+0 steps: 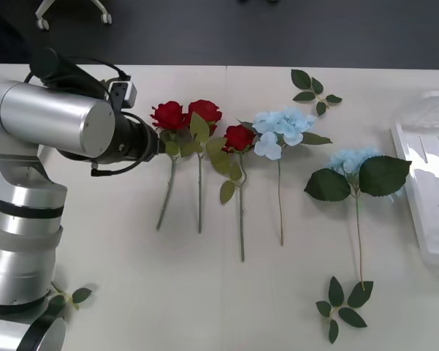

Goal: Put the red flowers into the right box and the blue flowers into the left box

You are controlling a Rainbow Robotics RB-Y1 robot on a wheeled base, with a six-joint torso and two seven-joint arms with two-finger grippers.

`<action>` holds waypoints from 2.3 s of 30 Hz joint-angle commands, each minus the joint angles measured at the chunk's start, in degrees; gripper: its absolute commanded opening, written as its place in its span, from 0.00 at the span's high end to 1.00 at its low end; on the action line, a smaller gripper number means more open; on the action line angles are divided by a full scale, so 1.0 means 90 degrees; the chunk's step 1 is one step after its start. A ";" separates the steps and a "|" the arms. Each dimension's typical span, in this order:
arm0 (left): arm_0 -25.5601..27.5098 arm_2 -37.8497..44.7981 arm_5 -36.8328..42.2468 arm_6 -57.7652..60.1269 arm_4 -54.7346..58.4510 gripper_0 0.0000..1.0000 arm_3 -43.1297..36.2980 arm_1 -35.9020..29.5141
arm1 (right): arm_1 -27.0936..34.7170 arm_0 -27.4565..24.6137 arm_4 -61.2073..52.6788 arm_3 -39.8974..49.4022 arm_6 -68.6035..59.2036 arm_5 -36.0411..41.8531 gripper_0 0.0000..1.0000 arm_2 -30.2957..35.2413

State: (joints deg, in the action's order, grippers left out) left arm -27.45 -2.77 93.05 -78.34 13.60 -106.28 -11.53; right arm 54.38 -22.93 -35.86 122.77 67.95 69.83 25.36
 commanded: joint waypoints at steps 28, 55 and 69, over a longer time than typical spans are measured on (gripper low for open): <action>-0.1012 -0.0580 -0.1677 0.0423 -0.1149 0.00 0.3195 0.0832 | 0.0393 0.1425 0.1094 -0.1669 -0.0216 -0.0034 1.00 -0.1187; -0.1022 -0.0903 -0.1980 0.0550 -0.1325 0.15 0.3840 0.1018 | 0.0393 0.1464 0.0469 -0.1347 -0.0177 -0.0279 0.42 -0.1099; -0.1022 -0.0903 -0.2048 0.0609 -0.1159 1.00 0.4035 0.1028 | 0.0393 0.1464 -0.1669 0.0558 -0.0128 0.1284 0.42 -0.0103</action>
State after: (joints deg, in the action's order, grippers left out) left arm -35.78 -10.52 75.06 -75.12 2.75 -70.52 -2.64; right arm 56.13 -9.94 -49.67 125.09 67.95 81.06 24.17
